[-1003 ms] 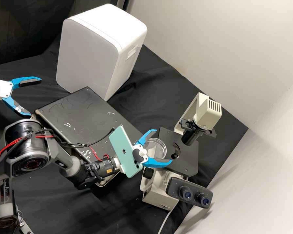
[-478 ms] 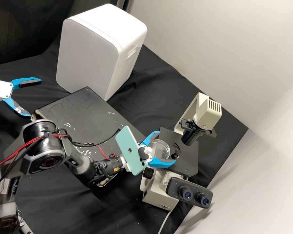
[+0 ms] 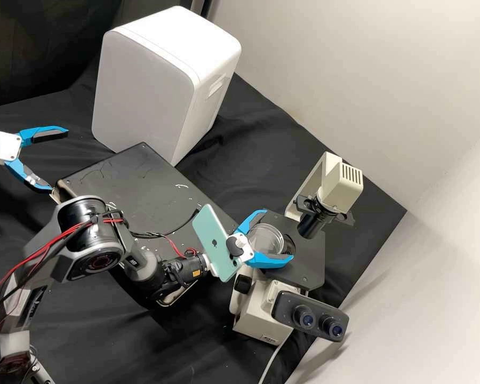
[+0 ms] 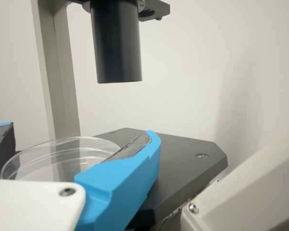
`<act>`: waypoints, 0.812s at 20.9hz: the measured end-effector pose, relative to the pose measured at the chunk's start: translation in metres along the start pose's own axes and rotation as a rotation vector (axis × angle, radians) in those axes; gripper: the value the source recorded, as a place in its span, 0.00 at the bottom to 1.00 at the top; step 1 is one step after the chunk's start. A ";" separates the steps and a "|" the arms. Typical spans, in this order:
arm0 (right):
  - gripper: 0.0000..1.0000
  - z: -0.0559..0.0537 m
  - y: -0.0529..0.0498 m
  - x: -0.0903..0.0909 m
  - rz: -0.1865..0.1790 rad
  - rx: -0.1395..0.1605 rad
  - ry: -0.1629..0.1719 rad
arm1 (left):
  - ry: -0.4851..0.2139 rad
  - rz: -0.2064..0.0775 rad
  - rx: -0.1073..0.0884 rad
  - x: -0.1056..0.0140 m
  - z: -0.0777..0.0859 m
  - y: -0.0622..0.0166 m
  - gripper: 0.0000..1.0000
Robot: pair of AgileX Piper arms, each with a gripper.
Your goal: Place the petri dish on the microscope
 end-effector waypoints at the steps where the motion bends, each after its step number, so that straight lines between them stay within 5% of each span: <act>1: 0.00 0.000 -0.001 0.002 0.004 -0.006 0.003 | 0.000 0.000 0.000 0.000 0.000 0.0000 1.00; 12: 0.00 0.007 -0.007 0.018 0.039 -0.053 0.021 | 0.011 -0.015 -0.008 0.001 0.000 -0.0030 1.00; 17: 0.00 0.013 -0.008 0.020 0.080 -0.050 0.025 | 0.010 -0.016 -0.009 0.002 0.000 -0.0033 1.00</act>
